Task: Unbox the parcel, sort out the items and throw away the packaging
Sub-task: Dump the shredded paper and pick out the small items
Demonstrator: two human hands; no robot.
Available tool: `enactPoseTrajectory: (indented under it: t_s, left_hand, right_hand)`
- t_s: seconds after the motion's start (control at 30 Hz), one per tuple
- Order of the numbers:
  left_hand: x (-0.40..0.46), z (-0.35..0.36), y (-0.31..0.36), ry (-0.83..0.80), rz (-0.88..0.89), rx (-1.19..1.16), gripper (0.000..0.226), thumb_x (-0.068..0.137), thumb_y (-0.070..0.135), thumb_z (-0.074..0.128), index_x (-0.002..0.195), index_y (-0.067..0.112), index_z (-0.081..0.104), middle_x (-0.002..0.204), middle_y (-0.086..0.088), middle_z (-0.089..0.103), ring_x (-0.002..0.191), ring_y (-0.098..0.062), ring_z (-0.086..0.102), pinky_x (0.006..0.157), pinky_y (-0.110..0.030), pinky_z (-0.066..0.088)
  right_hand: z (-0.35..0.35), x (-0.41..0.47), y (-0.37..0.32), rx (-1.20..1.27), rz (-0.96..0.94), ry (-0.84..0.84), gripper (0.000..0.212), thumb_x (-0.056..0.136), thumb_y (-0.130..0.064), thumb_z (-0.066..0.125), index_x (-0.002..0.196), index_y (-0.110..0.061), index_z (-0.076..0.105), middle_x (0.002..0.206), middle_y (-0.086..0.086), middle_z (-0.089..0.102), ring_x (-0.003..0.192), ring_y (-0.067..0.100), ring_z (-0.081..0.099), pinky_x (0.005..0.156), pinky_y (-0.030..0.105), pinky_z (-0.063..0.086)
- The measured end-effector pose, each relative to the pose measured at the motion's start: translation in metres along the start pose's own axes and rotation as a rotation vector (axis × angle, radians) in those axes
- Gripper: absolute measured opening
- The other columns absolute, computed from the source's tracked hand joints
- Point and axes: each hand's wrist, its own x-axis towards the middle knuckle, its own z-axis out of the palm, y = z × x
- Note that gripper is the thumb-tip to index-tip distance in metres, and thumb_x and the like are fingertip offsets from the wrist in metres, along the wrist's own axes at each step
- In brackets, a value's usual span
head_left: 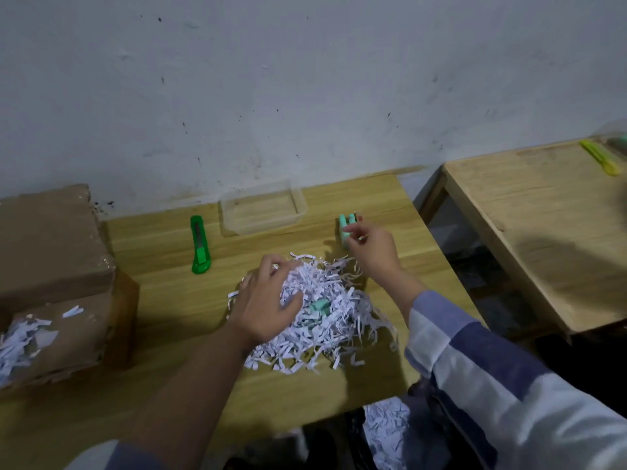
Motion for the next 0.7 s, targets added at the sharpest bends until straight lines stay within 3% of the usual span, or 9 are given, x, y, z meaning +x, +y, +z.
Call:
enactPoseTrajectory:
  t_s: [0.13, 0.23, 0.37, 0.53, 0.7]
  left_hand:
    - [-0.016, -0.002, 0.001, -0.005, 0.084, 0.005, 0.046, 0.082, 0.052, 0.041, 0.125, 0.038, 0.042, 0.130, 0.010, 0.036, 0.125, -0.016, 0.041, 0.116, -0.055, 0.011]
    - [-0.022, 0.002, -0.004, -0.071, 0.096, 0.103, 0.044, 0.081, 0.057, 0.036, 0.121, 0.043, 0.048, 0.142, 0.012, 0.035, 0.136, -0.013, 0.032, 0.115, -0.057, -0.003]
    - [-0.027, 0.008, -0.016, -0.122, 0.056, 0.215, 0.064, 0.076, 0.066, 0.022, 0.133, 0.044, 0.042, 0.152, 0.013, 0.027, 0.145, -0.013, 0.016, 0.115, -0.060, -0.003]
    - [-0.033, 0.009, -0.029, -0.169, 0.048, 0.209, 0.068, 0.078, 0.068, 0.019, 0.142, 0.046, 0.030, 0.158, 0.012, 0.016, 0.147, -0.014, 0.001, 0.117, -0.055, -0.002]
    - [-0.036, 0.009, -0.033, -0.221, 0.058, 0.263, 0.075, 0.075, 0.073, 0.019, 0.145, 0.048, 0.017, 0.160, 0.014, 0.003, 0.147, -0.013, -0.009, 0.117, -0.055, -0.002]
  right_hand:
    - [0.014, -0.062, -0.012, 0.068, -0.202, -0.181, 0.010, 0.089, -0.014, 0.061, 0.093, -0.018, 0.069, 0.088, -0.005, 0.068, 0.076, 0.010, 0.063, 0.073, 0.024, 0.052]
    - [0.022, -0.082, -0.001, -0.076, -0.360, -0.285, 0.011, 0.085, -0.012, 0.061, 0.087, -0.019, 0.069, 0.085, -0.001, 0.071, 0.077, 0.016, 0.064, 0.073, 0.034, 0.054]
    - [0.025, -0.085, 0.015, -0.337, -0.542, -0.259, 0.016, 0.081, -0.015, 0.062, 0.092, -0.021, 0.072, 0.096, 0.000, 0.069, 0.085, 0.024, 0.061, 0.075, 0.037, 0.051]
    - [0.018, -0.077, 0.014, -0.604, -0.451, -0.424, 0.043, 0.081, -0.028, 0.061, 0.123, -0.028, 0.055, 0.125, -0.003, 0.058, 0.113, 0.024, 0.049, 0.090, 0.036, 0.040]
    - [0.017, -0.073, 0.007, -0.681, -0.464, -0.410, 0.047, 0.081, -0.031, 0.066, 0.127, -0.032, 0.054, 0.129, -0.007, 0.057, 0.119, 0.022, 0.044, 0.091, 0.036, 0.033]
